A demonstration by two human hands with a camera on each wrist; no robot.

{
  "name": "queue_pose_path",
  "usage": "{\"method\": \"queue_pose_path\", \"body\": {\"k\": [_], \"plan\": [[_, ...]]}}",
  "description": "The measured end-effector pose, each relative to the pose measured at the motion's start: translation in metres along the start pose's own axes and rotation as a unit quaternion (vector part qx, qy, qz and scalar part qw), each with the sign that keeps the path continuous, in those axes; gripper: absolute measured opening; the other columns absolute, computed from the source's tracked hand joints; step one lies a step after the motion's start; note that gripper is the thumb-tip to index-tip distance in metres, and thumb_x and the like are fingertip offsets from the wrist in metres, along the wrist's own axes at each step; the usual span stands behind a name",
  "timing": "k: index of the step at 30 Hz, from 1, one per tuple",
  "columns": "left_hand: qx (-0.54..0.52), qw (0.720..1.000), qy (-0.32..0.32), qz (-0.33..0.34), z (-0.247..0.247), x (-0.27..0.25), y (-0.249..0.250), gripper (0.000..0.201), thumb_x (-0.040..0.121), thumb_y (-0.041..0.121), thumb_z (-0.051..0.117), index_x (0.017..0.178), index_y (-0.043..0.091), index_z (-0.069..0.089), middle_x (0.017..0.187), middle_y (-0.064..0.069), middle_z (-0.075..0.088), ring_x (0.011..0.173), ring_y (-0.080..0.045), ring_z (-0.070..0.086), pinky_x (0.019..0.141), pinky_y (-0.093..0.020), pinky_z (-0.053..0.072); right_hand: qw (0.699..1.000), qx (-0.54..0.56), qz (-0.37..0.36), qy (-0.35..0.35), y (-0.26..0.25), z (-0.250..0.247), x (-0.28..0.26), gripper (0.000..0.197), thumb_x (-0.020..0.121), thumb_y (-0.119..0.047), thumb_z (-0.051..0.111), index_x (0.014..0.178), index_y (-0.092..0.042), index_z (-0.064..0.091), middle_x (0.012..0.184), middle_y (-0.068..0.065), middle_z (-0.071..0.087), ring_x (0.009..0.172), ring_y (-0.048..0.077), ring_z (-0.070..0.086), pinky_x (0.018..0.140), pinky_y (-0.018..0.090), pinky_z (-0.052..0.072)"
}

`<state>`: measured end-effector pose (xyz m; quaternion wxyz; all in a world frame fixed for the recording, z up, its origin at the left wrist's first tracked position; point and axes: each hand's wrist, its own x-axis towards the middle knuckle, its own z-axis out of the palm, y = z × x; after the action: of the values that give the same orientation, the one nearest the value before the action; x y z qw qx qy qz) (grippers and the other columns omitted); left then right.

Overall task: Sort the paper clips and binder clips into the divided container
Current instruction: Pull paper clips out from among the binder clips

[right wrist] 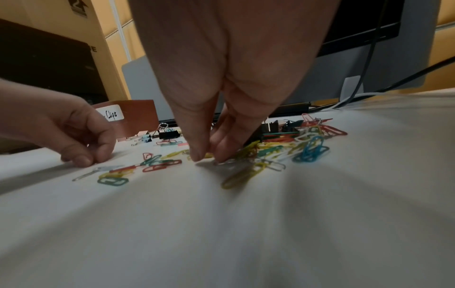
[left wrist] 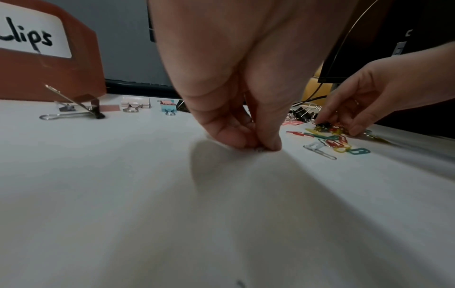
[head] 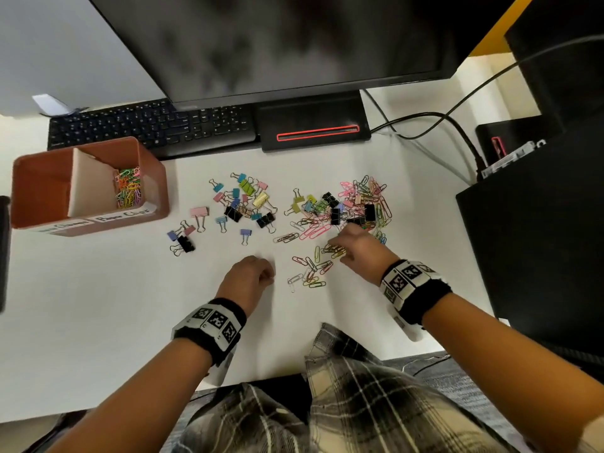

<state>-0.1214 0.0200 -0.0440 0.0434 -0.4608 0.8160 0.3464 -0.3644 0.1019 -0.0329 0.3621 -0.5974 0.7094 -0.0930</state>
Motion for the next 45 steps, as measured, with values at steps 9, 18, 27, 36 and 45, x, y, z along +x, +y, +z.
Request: {"method": "queue_pose_path", "body": {"k": [9,18,27,36,45], "plan": [[-0.005,0.999,0.046,0.012,0.007,-0.01,-0.011,0.007,0.083,0.011,0.065,0.087,0.006,0.065,0.089,-0.008,0.058,0.081,-0.024,0.056,0.074,-0.028,0.045,0.998,-0.047,-0.01,0.051,-0.005,0.002,0.0,0.02,0.085,-0.016,0.063,0.103,-0.009,0.07,0.107,0.009,0.057,0.1,0.025,0.056,0.085,0.037,0.05],[0.061,0.996,-0.026,0.054,-0.001,0.001,-0.013,0.005,0.087,0.01,0.057,0.087,0.007,0.061,0.088,-0.008,0.059,0.088,-0.029,0.054,0.075,-0.028,0.038,0.998,-0.055,0.006,-0.005,-0.014,0.001,0.007,0.015,0.088,-0.014,0.056,0.1,-0.009,0.065,0.104,0.007,0.064,0.1,0.024,0.057,0.084,0.034,0.046],[0.002,0.991,0.066,0.114,-0.012,0.058,0.028,0.003,0.081,0.008,0.067,0.079,0.006,0.066,0.094,-0.006,0.054,0.084,-0.012,0.044,0.076,-0.021,0.038,0.996,-0.045,0.052,-0.05,-0.018,-0.007,0.018,0.017,0.087,-0.014,0.059,0.1,-0.006,0.066,0.106,0.011,0.059,0.097,0.027,0.057,0.082,0.03,0.042],[-0.015,0.997,0.033,0.07,-0.008,0.069,0.027,0.016,0.081,0.004,0.064,0.096,0.007,0.059,0.09,-0.01,0.061,0.085,-0.024,0.055,0.073,-0.025,0.04,1.0,-0.012,-0.017,-0.003,-0.027,-0.003,0.038,0.009,0.084,-0.001,0.058,0.09,-0.001,0.065,0.114,0.011,0.054,0.094,0.025,0.058,0.085,0.024,0.043],[0.014,0.996,0.022,0.089,-0.01,0.073,0.025,0.009,0.082,0.004,0.065,0.091,0.004,0.066,0.097,-0.012,0.058,0.087,-0.018,0.05,0.077,-0.018,0.032,0.998,-0.048,0.033,-0.008,-0.027,-0.013,0.052,0.02,0.088,-0.013,0.058,0.107,-0.007,0.062,0.108,0.014,0.063,0.102,0.029,0.057,0.087,0.035,0.047]]}}
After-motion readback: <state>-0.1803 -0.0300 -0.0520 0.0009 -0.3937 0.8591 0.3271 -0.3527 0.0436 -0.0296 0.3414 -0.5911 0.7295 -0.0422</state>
